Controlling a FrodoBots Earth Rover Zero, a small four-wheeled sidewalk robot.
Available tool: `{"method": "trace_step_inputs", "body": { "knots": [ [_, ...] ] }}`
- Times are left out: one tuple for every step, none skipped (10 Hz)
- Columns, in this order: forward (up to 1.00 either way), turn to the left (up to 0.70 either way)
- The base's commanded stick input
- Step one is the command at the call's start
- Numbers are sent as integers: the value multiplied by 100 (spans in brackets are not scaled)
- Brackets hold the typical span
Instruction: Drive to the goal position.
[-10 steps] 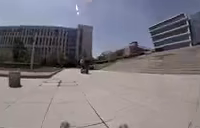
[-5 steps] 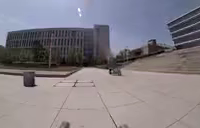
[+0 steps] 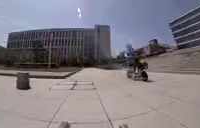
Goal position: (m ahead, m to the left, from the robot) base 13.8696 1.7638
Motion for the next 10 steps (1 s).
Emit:
{"method": "trace_step_inputs", "body": {
  "knots": [
    [70,0],
    [70,0],
    [70,0],
    [70,0],
    [70,0],
    [70,0],
    [70,0],
    [70,0],
    [70,0],
    [70,0]
  ]
}}
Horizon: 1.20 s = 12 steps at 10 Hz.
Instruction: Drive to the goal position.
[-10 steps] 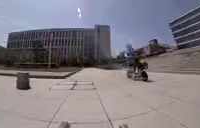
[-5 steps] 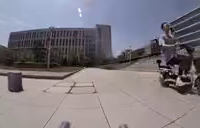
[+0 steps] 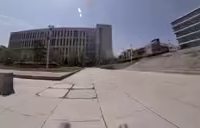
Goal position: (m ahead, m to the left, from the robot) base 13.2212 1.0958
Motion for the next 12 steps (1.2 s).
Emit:
{"method": "trace_step_inputs", "body": {
  "knots": [
    [70,0],
    [70,0],
    [70,0],
    [70,0],
    [70,0],
    [70,0],
    [70,0],
    [70,0],
    [70,0],
    [70,0],
    [70,0],
    [70,0]
  ]
}}
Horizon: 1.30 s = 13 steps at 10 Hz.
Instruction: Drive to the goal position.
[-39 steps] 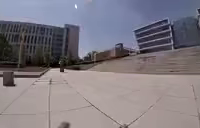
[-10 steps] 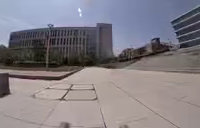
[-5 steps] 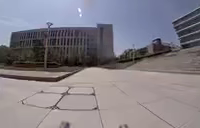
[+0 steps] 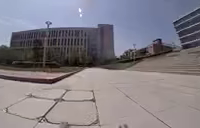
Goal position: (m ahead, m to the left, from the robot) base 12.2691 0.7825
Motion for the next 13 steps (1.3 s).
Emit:
{"method": "trace_step_inputs", "body": {
  "knots": [
    [70,0],
    [70,0],
    [70,0],
    [70,0],
    [70,0],
    [70,0],
    [70,0],
    [70,0],
    [70,0],
    [70,0],
    [70,0],
    [70,0],
    [70,0]
  ]
}}
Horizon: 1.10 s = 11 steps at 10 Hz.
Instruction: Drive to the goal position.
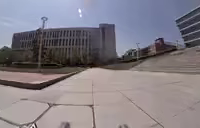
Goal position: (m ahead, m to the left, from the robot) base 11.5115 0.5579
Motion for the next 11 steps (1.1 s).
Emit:
{"method": "trace_step_inputs", "body": {
  "knots": [
    [70,0],
    [70,0],
    [70,0],
    [70,0],
    [70,0],
    [70,0],
    [70,0],
    [70,0],
    [70,0],
    [70,0],
    [70,0]
  ]
}}
